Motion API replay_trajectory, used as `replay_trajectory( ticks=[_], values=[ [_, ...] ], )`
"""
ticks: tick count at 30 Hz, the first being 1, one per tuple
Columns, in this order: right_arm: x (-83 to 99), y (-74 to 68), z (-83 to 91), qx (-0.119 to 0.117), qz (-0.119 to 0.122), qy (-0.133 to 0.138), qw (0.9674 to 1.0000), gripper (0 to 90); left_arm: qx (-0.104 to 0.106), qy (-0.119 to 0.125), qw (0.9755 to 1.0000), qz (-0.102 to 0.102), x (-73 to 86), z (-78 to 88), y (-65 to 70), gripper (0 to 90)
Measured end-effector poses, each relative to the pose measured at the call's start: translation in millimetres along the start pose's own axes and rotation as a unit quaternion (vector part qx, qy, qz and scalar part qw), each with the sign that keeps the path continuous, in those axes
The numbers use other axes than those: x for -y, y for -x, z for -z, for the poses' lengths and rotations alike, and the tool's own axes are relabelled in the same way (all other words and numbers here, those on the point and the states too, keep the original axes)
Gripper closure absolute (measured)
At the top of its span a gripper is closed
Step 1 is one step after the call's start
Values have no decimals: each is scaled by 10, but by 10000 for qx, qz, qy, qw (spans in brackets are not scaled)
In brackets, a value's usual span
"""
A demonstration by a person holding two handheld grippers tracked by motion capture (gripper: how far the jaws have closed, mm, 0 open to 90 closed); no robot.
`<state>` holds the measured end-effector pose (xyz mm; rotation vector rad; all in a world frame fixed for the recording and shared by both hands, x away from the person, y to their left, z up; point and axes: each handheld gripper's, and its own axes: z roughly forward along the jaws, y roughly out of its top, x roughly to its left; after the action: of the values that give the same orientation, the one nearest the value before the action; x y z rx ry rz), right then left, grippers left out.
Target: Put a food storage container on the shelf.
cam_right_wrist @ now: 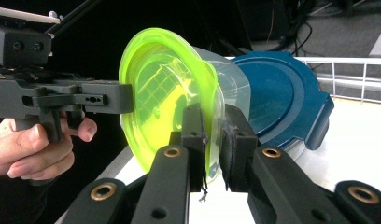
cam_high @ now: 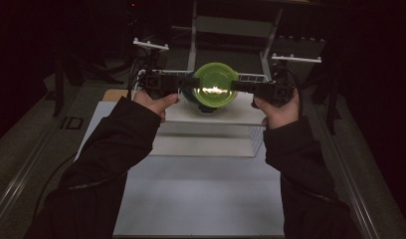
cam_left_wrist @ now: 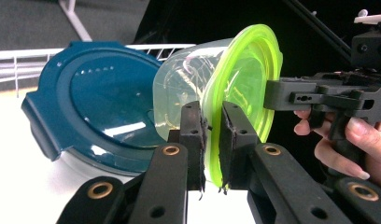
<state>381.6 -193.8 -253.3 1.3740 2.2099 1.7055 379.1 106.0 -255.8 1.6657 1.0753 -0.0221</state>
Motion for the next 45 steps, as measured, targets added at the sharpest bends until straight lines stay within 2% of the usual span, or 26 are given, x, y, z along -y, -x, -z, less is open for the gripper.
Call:
replay_trajectory(
  ticks=[4,8,13,18,21,26,29,35,39,42,45],
  values=[
    [-25,59,-68,-42,-118,-41,9999,810,-61,-21,9999,132,-36,-27,-38,798],
    [-68,109,-94,-106,-213,-79,9997,807,-60,-34,9999,142,-73,-45,-62,796],
    [-118,149,-144,-61,-244,-77,9997,792,-23,214,9995,245,-87,-95,-127,774],
    [-173,190,-201,8,-389,-46,9992,775,-46,350,9986,381,-112,-137,-176,760],
    [-200,192,-229,78,-375,-32,9993,756,-70,416,9981,442,-120,-163,-226,740],
    [-231,245,-290,27,-668,41,9978,747,-158,482,9972,556,-149,-195,-264,725],
    [-256,300,-323,-31,-793,42,9968,741,-103,483,9970,593,-160,-211,-286,710],
    [-324,323,-381,141,-744,-35,9971,725,-47,462,9962,742,-166,-233,-342,652],
    [-350,343,-429,99,-809,-14,9967,709,-81,468,9956,804,-158,-233,-390,607],
    [-367,333,-447,162,-779,-24,9968,705,-143,463,9953,833,-163,-234,-405,562],
    [-380,323,-461,213,-734,-71,9970,678,-324,576,9950,744,-165,-229,-402,536]
  ],
)
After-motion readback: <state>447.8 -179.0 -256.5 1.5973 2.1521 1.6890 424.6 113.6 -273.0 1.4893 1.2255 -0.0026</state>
